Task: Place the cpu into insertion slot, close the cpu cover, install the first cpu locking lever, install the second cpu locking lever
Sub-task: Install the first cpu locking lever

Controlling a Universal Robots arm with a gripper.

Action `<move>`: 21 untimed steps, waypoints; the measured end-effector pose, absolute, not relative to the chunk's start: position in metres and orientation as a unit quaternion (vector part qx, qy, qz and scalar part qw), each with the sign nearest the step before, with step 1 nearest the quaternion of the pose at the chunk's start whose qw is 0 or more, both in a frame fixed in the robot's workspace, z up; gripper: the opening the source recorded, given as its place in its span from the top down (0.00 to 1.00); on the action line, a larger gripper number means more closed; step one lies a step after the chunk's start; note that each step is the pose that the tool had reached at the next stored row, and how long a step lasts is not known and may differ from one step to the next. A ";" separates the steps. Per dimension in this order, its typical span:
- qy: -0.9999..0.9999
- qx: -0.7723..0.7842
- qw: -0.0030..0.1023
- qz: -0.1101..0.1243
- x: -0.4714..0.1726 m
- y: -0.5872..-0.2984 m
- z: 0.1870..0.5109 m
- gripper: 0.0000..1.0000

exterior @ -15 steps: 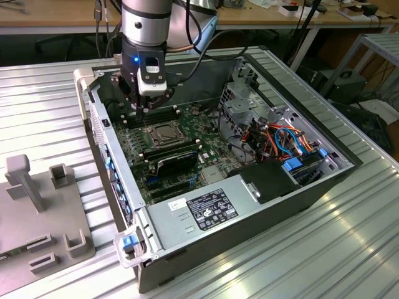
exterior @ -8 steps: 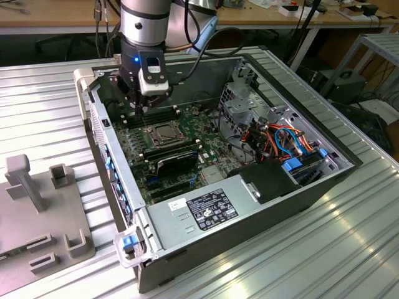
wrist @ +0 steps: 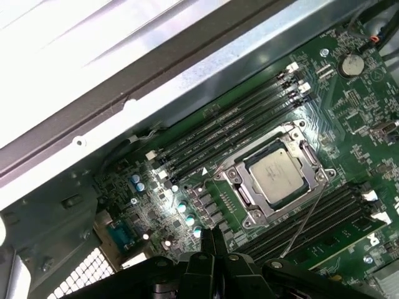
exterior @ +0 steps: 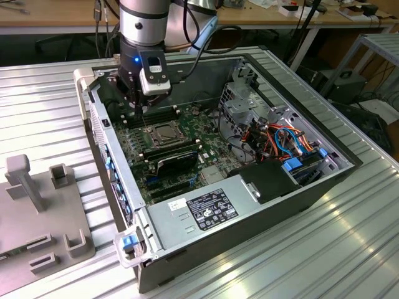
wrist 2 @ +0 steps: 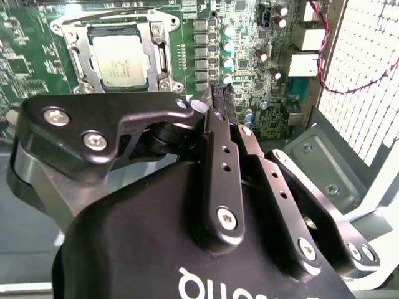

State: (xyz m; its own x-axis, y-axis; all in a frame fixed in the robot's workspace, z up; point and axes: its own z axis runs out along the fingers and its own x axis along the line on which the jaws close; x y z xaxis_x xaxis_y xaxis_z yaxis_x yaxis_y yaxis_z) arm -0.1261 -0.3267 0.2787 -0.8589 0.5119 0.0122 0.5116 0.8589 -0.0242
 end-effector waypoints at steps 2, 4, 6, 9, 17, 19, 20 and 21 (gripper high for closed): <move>-0.970 -0.244 0.009 0.010 -0.126 -0.327 0.279 0.89; -0.974 -0.226 0.009 0.010 -0.126 -0.326 0.279 0.89; -0.976 -0.217 0.009 0.011 -0.126 -0.324 0.279 0.89; -0.978 -0.207 0.009 0.011 -0.127 -0.318 0.278 0.89; -0.987 -0.162 0.008 0.010 -0.127 -0.314 0.275 0.89; -0.989 -0.149 0.008 0.010 -0.127 -0.312 0.271 0.89; -0.990 -0.143 0.008 0.010 -0.127 -0.310 0.270 0.89; -0.990 -0.140 0.008 0.010 -0.127 -0.309 0.269 0.89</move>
